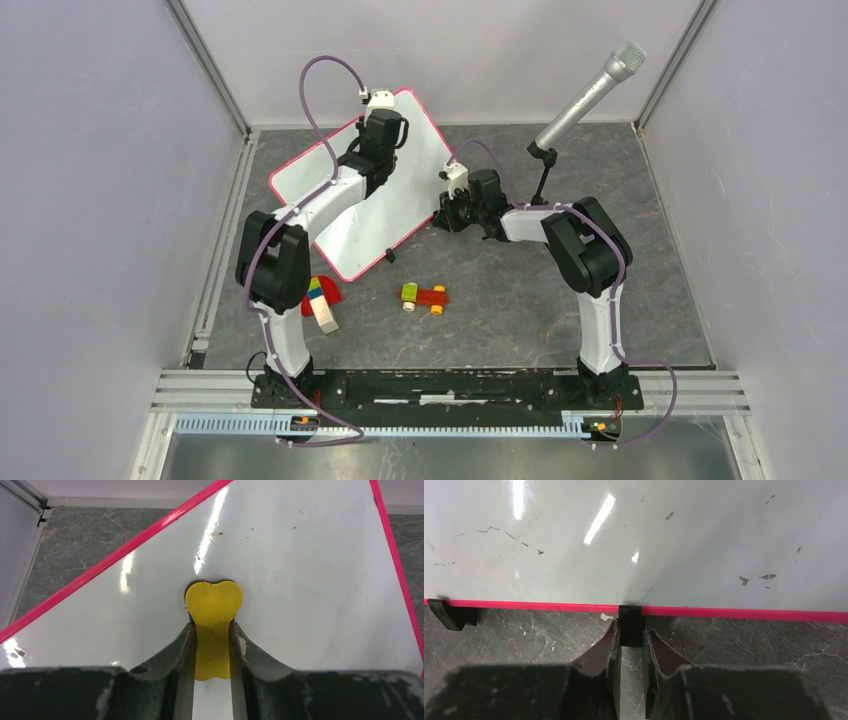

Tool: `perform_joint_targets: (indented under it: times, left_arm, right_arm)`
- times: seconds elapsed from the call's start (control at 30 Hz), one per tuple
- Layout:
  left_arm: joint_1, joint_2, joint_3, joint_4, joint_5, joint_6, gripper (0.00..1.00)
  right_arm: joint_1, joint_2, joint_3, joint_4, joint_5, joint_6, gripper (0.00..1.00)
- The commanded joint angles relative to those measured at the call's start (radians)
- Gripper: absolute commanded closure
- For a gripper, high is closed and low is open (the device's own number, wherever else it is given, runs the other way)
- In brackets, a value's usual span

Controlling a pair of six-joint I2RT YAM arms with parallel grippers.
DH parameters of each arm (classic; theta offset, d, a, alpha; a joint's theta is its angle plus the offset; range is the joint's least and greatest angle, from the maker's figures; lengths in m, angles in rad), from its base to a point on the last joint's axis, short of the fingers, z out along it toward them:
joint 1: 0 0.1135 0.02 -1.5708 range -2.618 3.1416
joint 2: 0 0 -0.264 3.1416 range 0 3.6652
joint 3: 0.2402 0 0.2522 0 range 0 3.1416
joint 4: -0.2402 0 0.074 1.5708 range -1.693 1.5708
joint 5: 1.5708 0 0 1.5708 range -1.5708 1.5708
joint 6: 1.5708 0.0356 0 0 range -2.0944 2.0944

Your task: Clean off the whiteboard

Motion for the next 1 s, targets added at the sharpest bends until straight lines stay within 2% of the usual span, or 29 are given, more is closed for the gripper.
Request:
perform_joint_targets:
  times: [0.0, 0.13, 0.23, 0.4, 0.73, 0.97]
  left_arm:
    - [0.002, -0.018, -0.017, -0.023, -0.030, 0.038, 0.83]
    - [-0.043, -0.064, -0.064, -0.038, -0.011, 0.053, 0.84]
    - [-0.082, -0.127, -0.121, -0.067, 0.013, 0.047, 0.84]
    - [-0.121, -0.285, -0.269, -0.077, 0.109, -0.027, 0.83]
    - [-0.135, -0.490, -0.528, -0.087, 0.360, -0.168, 0.83]
    - [-0.209, -0.525, -0.635, -0.014, 0.495, -0.237, 0.82]
  right_arm:
    - [-0.005, 0.007, -0.014, -0.052, -0.019, 0.003, 1.00]
    - [-0.005, -0.017, -0.019, -0.086, 0.024, -0.021, 0.98]
    - [-0.005, -0.057, -0.052, -0.089, 0.071, -0.035, 0.85]
    - [-0.005, -0.111, -0.088, -0.102, 0.127, -0.040, 0.69]
    - [0.004, -0.301, -0.165, -0.151, 0.277, -0.058, 0.30]
    - [0.061, -0.473, -0.209, -0.239, 0.344, -0.029, 0.22]
